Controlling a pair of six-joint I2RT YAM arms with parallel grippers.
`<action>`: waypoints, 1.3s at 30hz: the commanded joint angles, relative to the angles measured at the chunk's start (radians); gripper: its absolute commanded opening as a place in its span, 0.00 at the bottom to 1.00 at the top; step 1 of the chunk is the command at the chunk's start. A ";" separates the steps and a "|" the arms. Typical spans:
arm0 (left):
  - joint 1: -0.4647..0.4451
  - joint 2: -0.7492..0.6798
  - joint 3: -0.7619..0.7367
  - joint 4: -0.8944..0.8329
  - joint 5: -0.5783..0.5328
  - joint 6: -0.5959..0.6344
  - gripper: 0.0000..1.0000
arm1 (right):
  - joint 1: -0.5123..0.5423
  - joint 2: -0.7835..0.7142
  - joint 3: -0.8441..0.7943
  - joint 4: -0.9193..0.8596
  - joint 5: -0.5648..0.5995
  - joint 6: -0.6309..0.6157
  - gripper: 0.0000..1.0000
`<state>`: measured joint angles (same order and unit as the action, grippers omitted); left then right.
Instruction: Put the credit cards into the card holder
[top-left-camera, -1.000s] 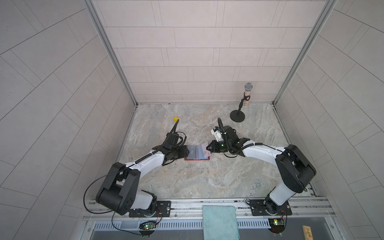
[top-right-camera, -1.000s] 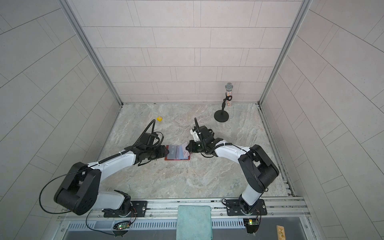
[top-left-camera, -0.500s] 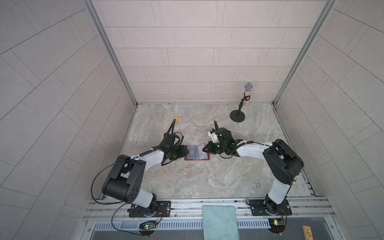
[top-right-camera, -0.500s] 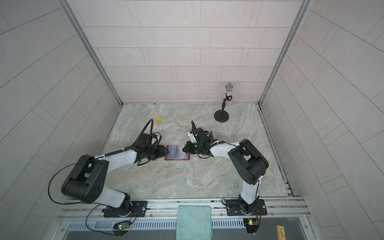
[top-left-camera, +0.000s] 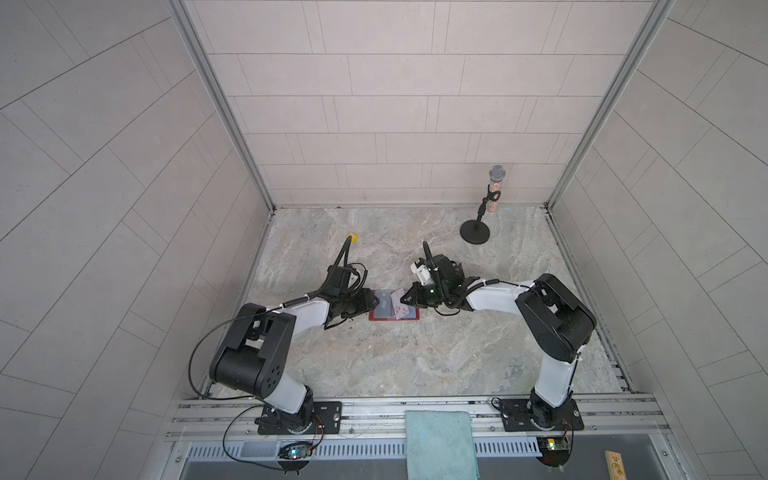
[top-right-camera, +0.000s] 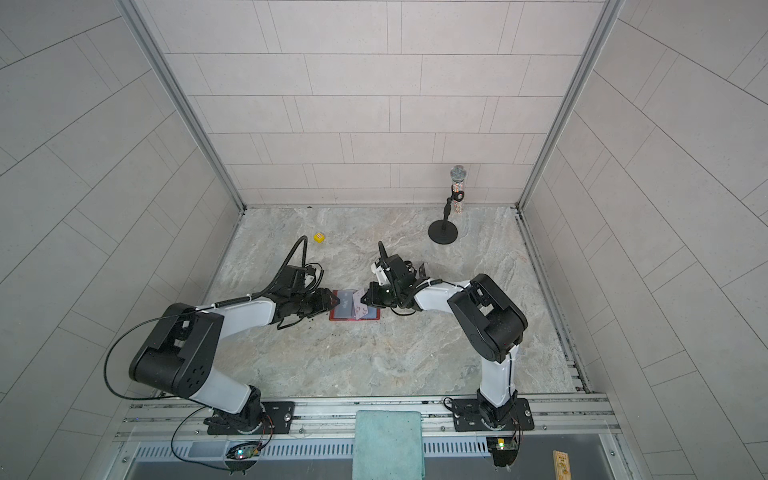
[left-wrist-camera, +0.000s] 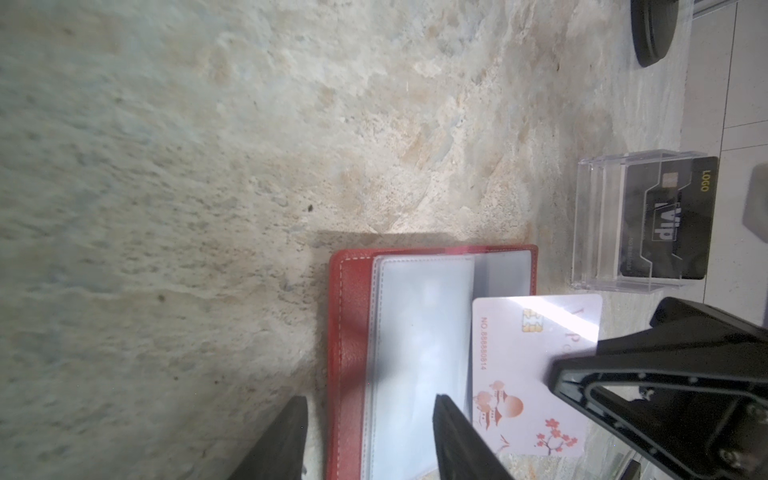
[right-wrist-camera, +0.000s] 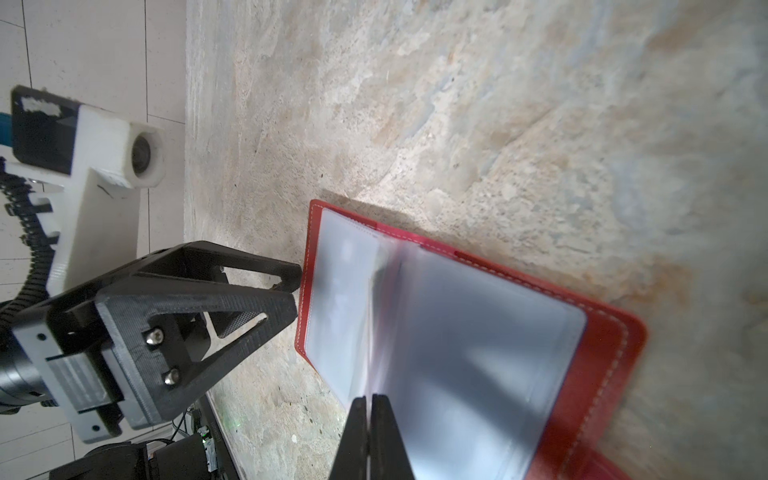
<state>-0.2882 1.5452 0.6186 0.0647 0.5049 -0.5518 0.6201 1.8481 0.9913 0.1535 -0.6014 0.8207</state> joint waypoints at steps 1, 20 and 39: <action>0.003 0.029 -0.003 -0.032 -0.016 0.011 0.53 | 0.007 0.008 0.013 -0.002 0.009 0.012 0.00; 0.003 0.025 -0.005 -0.040 -0.028 0.013 0.49 | 0.006 0.006 -0.017 0.024 0.034 0.045 0.00; 0.003 0.030 -0.005 -0.040 -0.017 0.008 0.47 | 0.009 0.048 -0.010 0.056 -0.011 0.063 0.00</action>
<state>-0.2882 1.5490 0.6186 0.0662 0.4957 -0.5495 0.6205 1.8740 0.9802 0.1989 -0.6033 0.8700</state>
